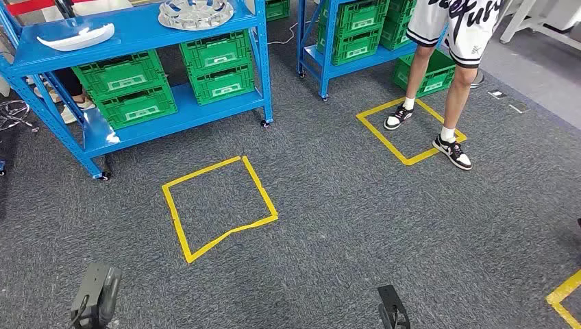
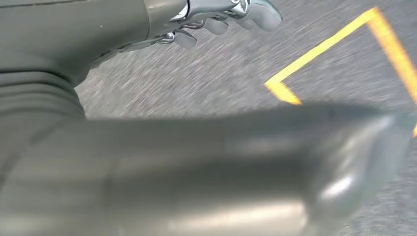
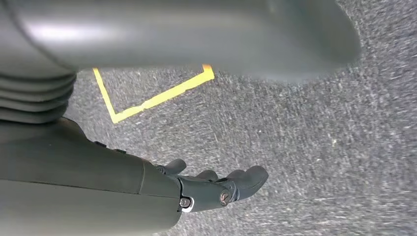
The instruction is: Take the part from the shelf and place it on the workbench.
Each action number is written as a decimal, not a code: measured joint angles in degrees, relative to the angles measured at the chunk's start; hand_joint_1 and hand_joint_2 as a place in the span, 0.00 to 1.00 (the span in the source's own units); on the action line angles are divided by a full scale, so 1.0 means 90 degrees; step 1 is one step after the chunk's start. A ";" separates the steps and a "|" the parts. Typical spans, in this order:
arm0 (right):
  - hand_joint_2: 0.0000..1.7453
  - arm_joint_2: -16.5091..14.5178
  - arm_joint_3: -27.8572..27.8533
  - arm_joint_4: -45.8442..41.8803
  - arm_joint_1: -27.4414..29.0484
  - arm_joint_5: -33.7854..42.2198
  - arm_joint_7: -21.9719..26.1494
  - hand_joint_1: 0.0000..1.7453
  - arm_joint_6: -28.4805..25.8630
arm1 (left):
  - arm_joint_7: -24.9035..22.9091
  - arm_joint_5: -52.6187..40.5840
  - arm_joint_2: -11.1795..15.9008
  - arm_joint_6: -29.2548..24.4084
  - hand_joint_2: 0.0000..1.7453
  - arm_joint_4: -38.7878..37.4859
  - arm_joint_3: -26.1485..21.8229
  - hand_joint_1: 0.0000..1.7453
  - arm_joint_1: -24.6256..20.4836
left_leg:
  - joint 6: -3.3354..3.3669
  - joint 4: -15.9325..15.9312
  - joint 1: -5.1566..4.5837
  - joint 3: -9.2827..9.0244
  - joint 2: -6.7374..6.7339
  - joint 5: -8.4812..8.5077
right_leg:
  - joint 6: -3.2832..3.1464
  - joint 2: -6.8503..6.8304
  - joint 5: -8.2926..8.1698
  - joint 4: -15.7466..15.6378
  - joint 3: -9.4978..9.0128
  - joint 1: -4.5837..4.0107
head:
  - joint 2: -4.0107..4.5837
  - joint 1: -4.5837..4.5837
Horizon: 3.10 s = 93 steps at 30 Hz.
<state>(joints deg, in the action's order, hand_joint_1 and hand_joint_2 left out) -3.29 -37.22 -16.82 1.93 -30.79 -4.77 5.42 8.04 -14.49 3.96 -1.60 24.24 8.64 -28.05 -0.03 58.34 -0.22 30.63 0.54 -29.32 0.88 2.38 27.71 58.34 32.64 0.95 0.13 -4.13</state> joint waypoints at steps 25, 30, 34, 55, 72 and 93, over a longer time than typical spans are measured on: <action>0.00 -0.0334 -0.2685 0.0463 -0.0554 -0.2287 -0.0337 0.00 0.0404 | 0.0072 -0.1938 0.0070 -0.0508 0.00 -0.0016 0.2104 0.00 -0.3826 | 0.0133 -0.0231 0.0043 -0.0063 -0.0097 0.0133 | 0.0099 -0.0146 0.0251 0.0661 0.0418 0.0013 | 0.0000 -0.0012; 0.00 -0.0356 -0.3225 0.0549 -0.0600 -0.2780 -0.0416 0.00 0.0483 | 0.0047 -0.2310 0.0061 -0.0540 0.00 -0.0100 0.2545 0.00 -0.4433 | 0.0030 -0.0123 0.0107 -0.0117 -0.0157 -0.0039 | 0.0199 -0.0216 0.0055 0.1367 0.1031 0.0108 | 0.0000 -0.0018; 0.00 -0.0451 -0.3533 0.0666 -0.0672 -0.3076 -0.0480 0.00 0.0535 | 0.0050 -0.2472 0.0029 -0.0591 0.00 -0.0144 0.2767 0.00 -0.4836 | -0.0179 0.0057 0.0090 -0.0084 -0.0180 -0.0316 | 0.0217 -0.0343 -0.0198 0.0398 0.0640 0.0143 | 0.0000 -0.0061; 0.00 -0.0611 -0.3860 0.0796 -0.0713 -0.3148 -0.0506 0.00 0.0514 | -0.0331 -0.2709 0.0056 -0.0856 0.00 -0.0437 0.3007 0.00 -0.5042 | 0.0468 -0.0789 -0.0134 -0.0052 -0.0039 0.0597 | -0.0096 -0.0129 0.0043 0.0955 -0.0172 -0.0019 | 0.0002 -0.0057; 0.00 -0.0545 -0.3938 0.0837 -0.0684 -0.3114 -0.0506 0.00 0.0578 | -0.1158 -0.3198 0.0339 -0.0962 0.00 -0.0897 0.3305 0.00 -0.4810 | -0.0327 0.1519 0.0194 0.0204 -0.0033 -0.0436 | -0.0139 -0.0308 -0.0291 -0.0171 0.0245 0.0222 | 0.0002 0.0034; 0.00 -0.0462 -0.3976 0.0841 -0.0738 -0.3161 -0.0484 0.00 0.0713 | -0.1189 -0.3116 0.0671 -0.1018 0.00 -0.0976 0.3311 0.00 -0.4847 | 0.0216 -0.0139 -0.0109 0.0029 0.0121 0.0231 | -0.0049 -0.0222 0.0460 0.0553 0.0555 -0.0073 | 0.0002 0.0050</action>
<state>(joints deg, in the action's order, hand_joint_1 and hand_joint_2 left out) -7.45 -73.00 -9.25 -4.72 -59.24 -9.12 11.84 -2.66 -42.53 9.99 -10.75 15.45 38.45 -71.68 1.91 57.08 -1.20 30.89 1.63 -27.24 0.44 0.38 31.85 63.32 37.64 0.30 0.15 -3.68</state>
